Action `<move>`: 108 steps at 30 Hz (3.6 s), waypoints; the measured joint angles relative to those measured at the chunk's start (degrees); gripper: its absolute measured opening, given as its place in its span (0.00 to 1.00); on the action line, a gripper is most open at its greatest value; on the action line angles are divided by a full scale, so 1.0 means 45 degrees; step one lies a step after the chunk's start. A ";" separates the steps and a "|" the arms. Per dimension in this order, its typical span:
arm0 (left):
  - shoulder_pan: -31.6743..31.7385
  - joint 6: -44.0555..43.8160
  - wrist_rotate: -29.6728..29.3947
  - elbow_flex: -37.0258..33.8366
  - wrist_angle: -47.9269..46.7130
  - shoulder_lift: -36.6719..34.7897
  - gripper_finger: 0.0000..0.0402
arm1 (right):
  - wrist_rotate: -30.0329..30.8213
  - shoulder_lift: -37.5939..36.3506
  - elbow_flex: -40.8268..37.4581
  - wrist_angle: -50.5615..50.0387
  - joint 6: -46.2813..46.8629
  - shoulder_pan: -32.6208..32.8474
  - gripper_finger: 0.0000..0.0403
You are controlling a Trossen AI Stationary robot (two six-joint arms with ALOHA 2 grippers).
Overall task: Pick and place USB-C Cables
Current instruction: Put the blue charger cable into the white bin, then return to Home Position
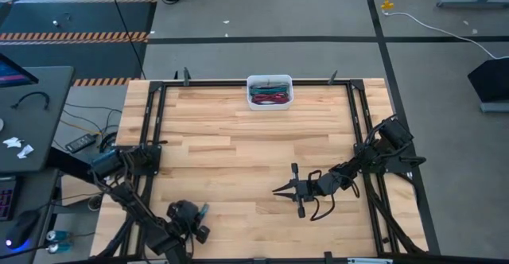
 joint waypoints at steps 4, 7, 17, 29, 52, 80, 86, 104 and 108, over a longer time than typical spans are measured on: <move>0.0080 0.0308 -0.0819 -0.0024 0.0022 -0.0064 0.06 | 0.0000 0.0000 0.0000 0.0000 0.0003 -0.0005 0.09; 0.0118 0.0402 -0.2602 0.0029 -0.0272 -0.0383 0.06 | 0.0000 0.0000 0.0000 -0.0005 -0.0001 -0.0006 0.09; 0.1785 0.5528 -0.8533 0.0049 0.0270 -0.1294 0.06 | 0.0005 0.0000 0.0000 0.0147 -0.0174 -0.0010 0.09; 1.0228 2.3409 -0.1397 0.0049 0.9085 -0.2079 0.06 | 0.1153 0.0000 -0.0039 0.0481 -0.1480 0.0573 0.08; 1.8074 3.3096 0.5767 0.9498 0.5391 0.2040 0.06 | 0.5073 0.0000 -0.0141 0.0307 -0.1412 0.4143 0.03; 1.8930 3.5306 0.6317 1.2682 0.2655 0.5551 0.13 | 0.7596 0.0000 -0.0136 -0.0486 0.1043 0.6290 0.02; 1.9029 3.4976 0.5594 1.2682 0.2837 0.5551 0.17 | 0.7626 0.0000 -0.0136 -0.0481 0.1048 0.6290 0.02; 1.8369 3.2969 0.3311 1.4831 -0.2703 0.3306 0.36 | 0.8707 0.0000 -0.0136 -0.0590 0.1567 0.6569 0.02; 1.8162 3.1762 0.4908 1.4264 -0.4879 0.1104 0.21 | 1.0155 0.0000 -0.0137 -0.0573 0.1509 0.7304 0.02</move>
